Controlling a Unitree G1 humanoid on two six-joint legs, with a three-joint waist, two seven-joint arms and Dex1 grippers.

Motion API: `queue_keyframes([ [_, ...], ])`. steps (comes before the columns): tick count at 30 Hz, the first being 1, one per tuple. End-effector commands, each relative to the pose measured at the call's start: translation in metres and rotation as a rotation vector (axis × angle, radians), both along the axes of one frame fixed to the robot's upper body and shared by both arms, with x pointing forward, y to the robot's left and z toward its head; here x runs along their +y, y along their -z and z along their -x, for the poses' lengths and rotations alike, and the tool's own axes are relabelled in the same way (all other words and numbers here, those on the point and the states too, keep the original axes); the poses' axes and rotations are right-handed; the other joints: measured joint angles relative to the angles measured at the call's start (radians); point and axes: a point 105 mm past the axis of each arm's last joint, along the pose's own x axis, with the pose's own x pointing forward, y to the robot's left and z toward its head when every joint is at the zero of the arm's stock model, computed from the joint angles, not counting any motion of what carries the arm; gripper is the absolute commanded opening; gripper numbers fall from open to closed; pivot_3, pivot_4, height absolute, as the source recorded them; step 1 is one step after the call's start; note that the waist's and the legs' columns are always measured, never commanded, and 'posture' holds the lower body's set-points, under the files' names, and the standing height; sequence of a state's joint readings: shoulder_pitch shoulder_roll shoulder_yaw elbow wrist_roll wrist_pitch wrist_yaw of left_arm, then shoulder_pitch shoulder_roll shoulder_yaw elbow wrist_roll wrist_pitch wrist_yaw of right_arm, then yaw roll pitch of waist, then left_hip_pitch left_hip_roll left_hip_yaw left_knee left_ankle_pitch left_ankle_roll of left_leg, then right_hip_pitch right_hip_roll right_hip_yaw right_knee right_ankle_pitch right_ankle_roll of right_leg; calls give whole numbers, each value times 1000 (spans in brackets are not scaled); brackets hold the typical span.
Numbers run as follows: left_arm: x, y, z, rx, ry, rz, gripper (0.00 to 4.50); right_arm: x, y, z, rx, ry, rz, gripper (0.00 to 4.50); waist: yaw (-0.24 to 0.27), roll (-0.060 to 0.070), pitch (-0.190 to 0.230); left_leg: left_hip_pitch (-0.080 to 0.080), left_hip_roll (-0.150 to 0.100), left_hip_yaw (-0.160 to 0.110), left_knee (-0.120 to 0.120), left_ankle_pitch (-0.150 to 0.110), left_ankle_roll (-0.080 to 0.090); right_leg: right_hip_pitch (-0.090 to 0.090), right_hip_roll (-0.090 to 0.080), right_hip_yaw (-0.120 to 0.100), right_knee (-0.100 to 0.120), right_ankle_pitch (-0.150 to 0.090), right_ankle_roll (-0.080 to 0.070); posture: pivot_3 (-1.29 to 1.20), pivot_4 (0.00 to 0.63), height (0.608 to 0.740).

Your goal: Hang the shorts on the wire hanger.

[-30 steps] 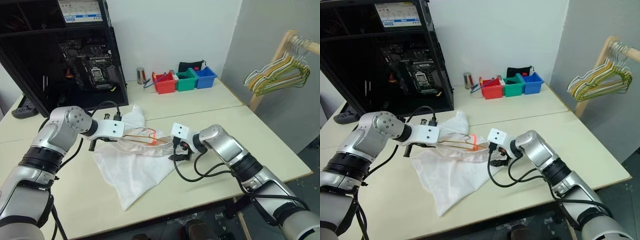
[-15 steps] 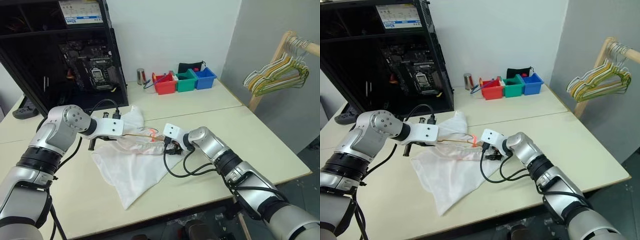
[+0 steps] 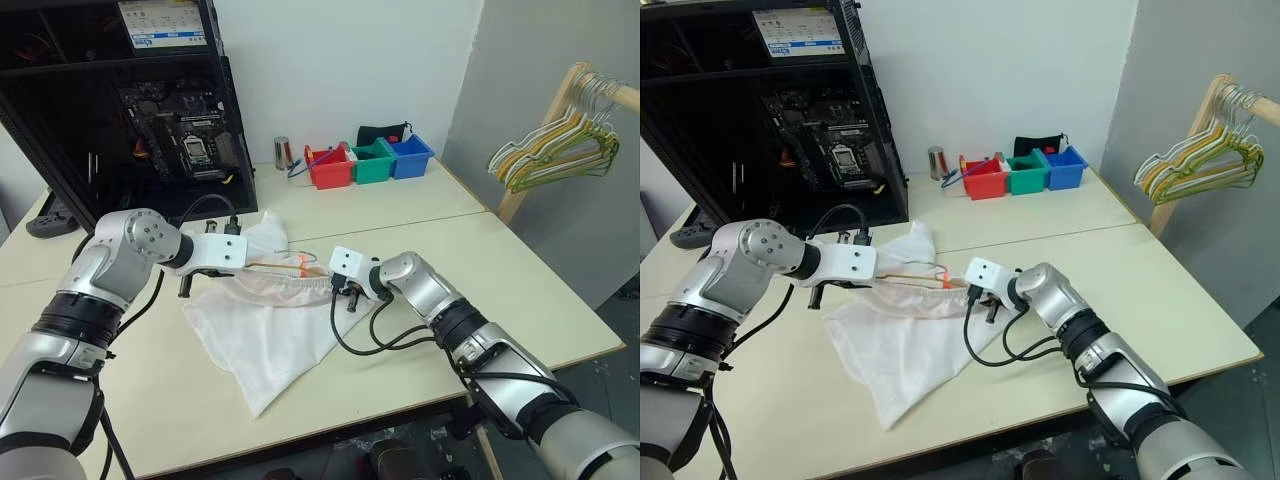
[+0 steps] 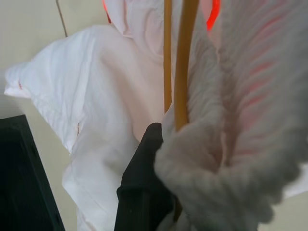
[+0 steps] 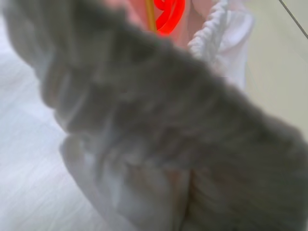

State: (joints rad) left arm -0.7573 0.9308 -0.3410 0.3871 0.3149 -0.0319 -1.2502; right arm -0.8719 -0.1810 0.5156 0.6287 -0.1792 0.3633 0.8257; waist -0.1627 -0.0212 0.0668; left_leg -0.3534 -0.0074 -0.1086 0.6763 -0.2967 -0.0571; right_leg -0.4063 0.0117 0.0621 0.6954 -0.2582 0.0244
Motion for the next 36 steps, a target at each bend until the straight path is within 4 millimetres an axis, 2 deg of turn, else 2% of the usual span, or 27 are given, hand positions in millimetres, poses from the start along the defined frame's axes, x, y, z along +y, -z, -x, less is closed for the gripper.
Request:
queue_keyframes([
  [1,-8,-17,-7,-68,30,55,230,-1,-20,-5,-49,13,-35,50,0,0,0,0,0,0,0,0,0,0,0,0,0,0,0,-82,0,740],
  [3,-15,-20,-7,-78,73,88,230,-1,-25,-5,-64,17,-41,50,1,0,0,0,0,0,0,0,0,0,0,0,0,0,0,-83,0,740],
  [5,-21,-25,-7,-74,74,141,762,-1,-28,-5,-74,18,-44,0,1,0,0,-1,0,0,0,0,0,0,0,0,0,0,0,-83,0,740],
  [7,-23,-28,-4,-44,81,173,1030,-1,-30,-4,-74,18,-47,0,1,0,0,-1,0,0,0,0,0,0,0,0,0,0,0,-84,0,740],
  [13,-26,-57,2,-9,107,292,2096,-6,-37,-6,-91,27,-45,0,-1,0,0,-1,0,0,0,0,0,-1,0,0,0,0,0,-79,0,740],
  [16,-23,-77,4,-17,109,344,2735,-10,-42,-10,-104,37,-45,0,-2,0,0,-1,0,0,0,0,0,-1,0,-1,0,0,0,-77,0,740],
  [21,-11,-128,4,-55,66,497,3714,-14,-48,-15,-118,49,-48,0,-2,0,0,-2,0,0,0,0,0,-1,0,-2,0,-1,1,-75,0,740],
  [24,7,-148,7,-77,10,566,4404,-15,-52,-17,-122,63,-56,0,-3,0,0,-2,0,0,0,0,0,-1,0,-2,-1,-2,2,-77,0,740],
  [27,24,-154,5,-107,-61,605,4462,-16,-54,-17,-125,64,-59,0,-6,0,0,-1,0,1,0,0,0,-1,1,-2,-1,-3,4,-83,0,740],
  [29,56,-151,-5,-223,-213,581,4462,-17,-57,-18,-134,68,-62,0,-6,0,0,-1,0,0,-1,0,0,-1,1,-2,0,-3,4,-87,0,740],
  [31,76,-141,-8,-275,-295,543,4462,-18,-60,-19,-147,73,-64,0,-6,0,0,0,0,0,0,0,0,-1,0,-1,0,-3,4,-86,0,740],
  [36,80,-118,-18,-320,-322,548,4462,-21,-67,-20,-174,75,-64,0,0,0,0,-2,1,-3,0,0,0,-3,-1,0,0,0,0,-85,0,740],
])
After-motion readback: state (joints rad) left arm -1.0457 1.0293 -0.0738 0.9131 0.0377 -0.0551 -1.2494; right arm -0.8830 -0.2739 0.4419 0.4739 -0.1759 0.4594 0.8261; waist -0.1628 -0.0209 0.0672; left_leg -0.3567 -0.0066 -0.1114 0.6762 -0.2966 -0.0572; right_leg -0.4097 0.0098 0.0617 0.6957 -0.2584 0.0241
